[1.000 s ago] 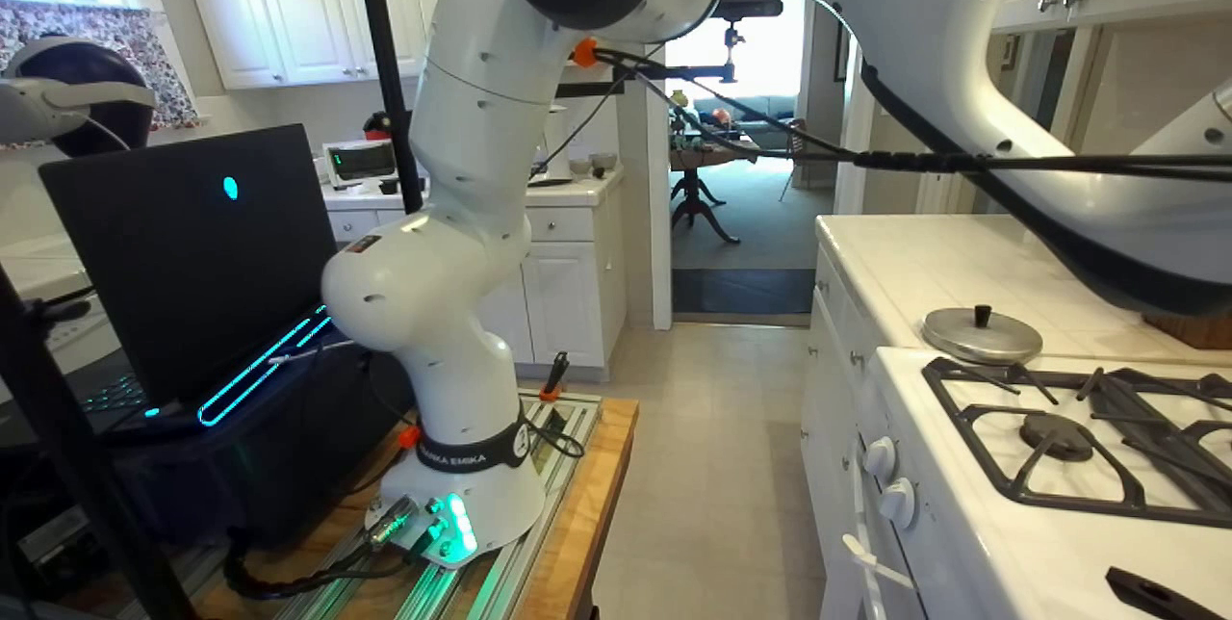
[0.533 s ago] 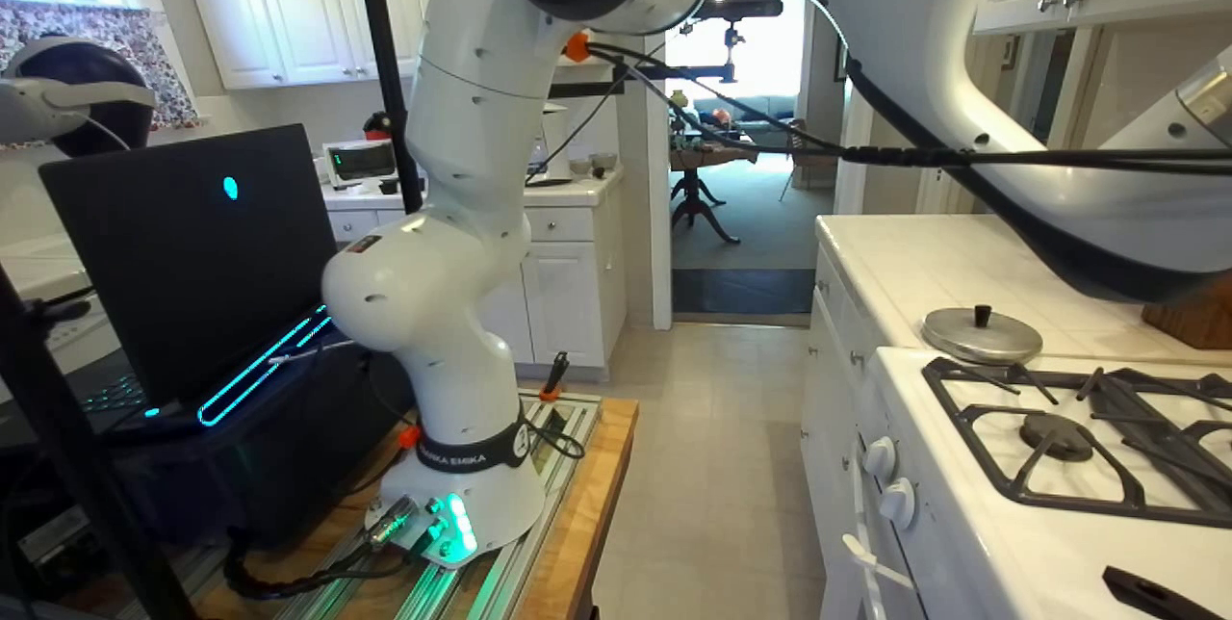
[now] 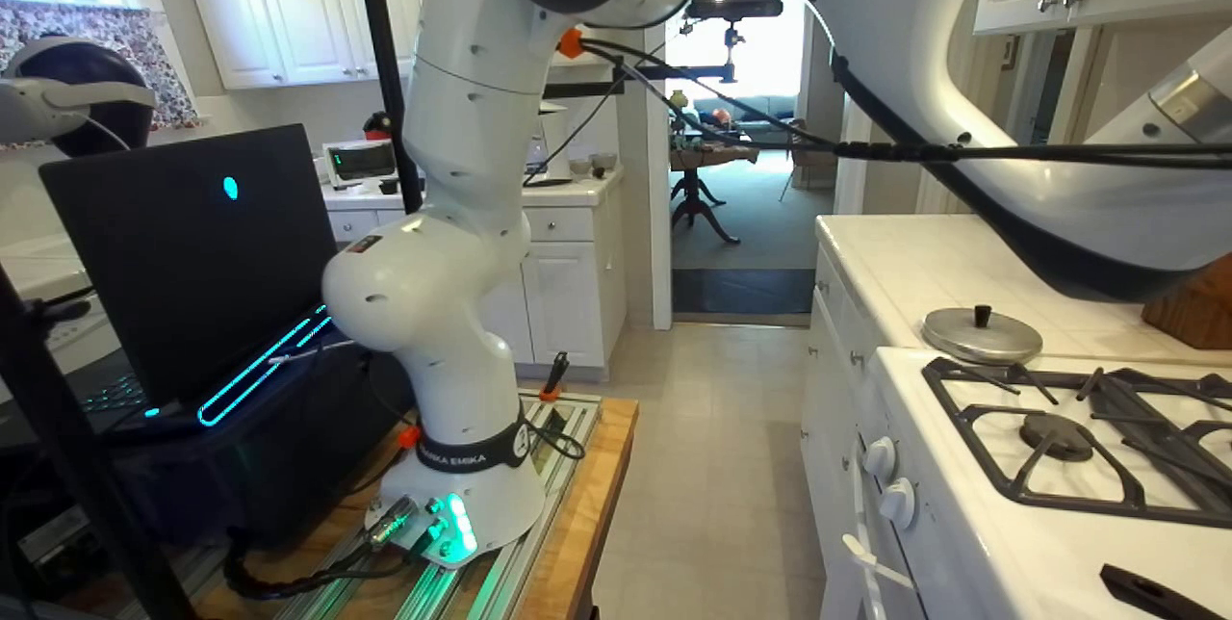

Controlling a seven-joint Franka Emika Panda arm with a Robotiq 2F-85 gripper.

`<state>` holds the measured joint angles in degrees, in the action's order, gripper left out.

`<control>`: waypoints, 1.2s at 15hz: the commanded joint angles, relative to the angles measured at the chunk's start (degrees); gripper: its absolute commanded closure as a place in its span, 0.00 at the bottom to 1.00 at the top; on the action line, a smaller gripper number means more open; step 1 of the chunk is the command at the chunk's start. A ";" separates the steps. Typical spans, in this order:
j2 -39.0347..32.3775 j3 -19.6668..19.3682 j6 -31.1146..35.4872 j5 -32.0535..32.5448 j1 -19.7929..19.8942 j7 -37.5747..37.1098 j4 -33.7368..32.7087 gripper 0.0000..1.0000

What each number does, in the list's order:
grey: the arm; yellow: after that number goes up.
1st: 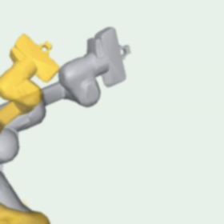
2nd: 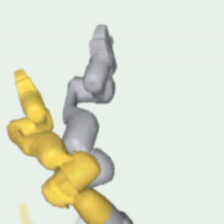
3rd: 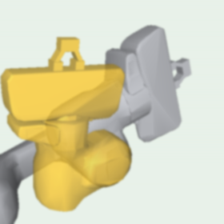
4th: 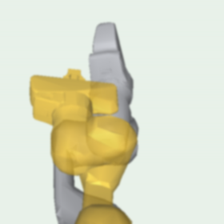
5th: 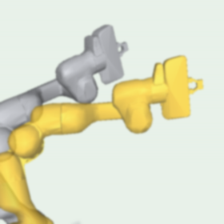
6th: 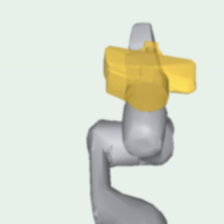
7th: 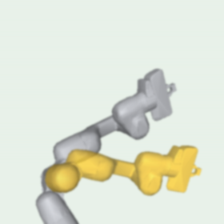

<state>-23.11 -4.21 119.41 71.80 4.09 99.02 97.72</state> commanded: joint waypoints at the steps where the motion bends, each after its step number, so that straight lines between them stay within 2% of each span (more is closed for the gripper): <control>1: 3.04 0.05 0.04 4.03 -0.27 1.60 3.22 0.99; 18: 4.47 0.50 -0.73 14.60 -1.46 4.93 7.41 0.99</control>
<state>-21.37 -3.85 119.42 82.65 3.09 102.67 102.63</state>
